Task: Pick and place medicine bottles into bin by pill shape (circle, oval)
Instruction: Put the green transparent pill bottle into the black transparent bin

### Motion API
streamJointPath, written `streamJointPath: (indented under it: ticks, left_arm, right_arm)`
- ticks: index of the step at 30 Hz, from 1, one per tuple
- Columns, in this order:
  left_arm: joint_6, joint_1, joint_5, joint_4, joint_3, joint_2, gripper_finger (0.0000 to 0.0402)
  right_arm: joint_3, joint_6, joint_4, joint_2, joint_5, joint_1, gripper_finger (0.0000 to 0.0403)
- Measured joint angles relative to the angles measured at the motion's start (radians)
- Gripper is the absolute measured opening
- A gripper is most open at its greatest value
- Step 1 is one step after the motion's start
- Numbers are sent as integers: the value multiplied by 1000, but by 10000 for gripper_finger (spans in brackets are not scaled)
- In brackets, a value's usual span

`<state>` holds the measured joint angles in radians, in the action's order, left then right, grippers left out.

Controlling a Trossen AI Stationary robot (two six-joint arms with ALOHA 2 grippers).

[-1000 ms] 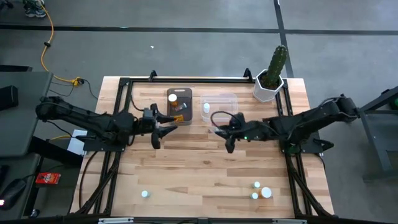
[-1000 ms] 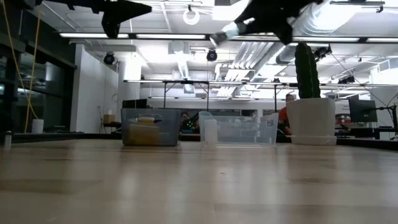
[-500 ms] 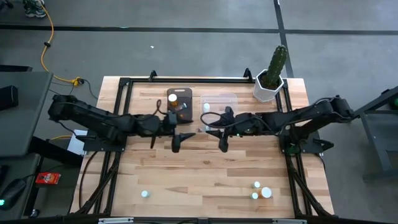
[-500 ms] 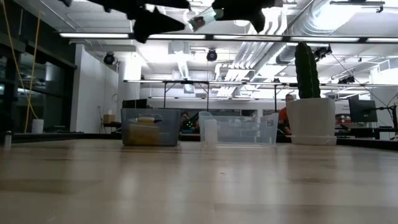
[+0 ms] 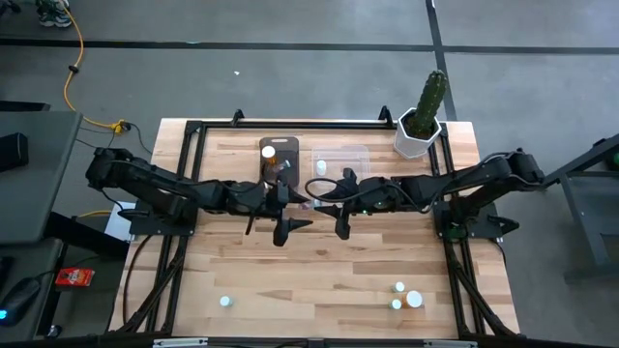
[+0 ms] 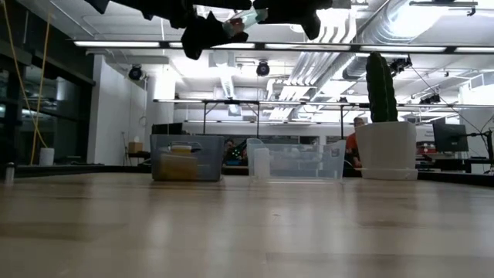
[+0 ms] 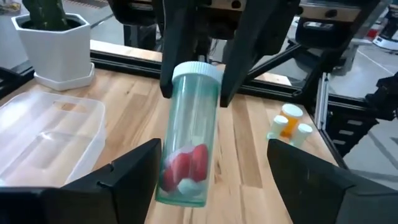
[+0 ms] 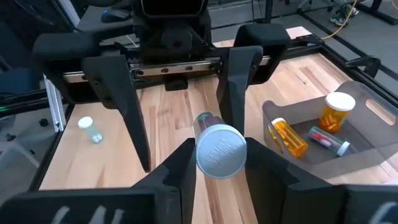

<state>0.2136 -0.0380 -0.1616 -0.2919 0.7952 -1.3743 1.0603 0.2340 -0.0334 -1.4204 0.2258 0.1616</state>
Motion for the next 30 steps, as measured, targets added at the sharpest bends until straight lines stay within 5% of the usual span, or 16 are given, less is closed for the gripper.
streamJointPath:
  ticks: [30]
  left_arm:
    - [19, 1, 18, -18, 0, 0, 108]
  right_arm:
    - [0, -34, 3, 0, -27, 1, 97]
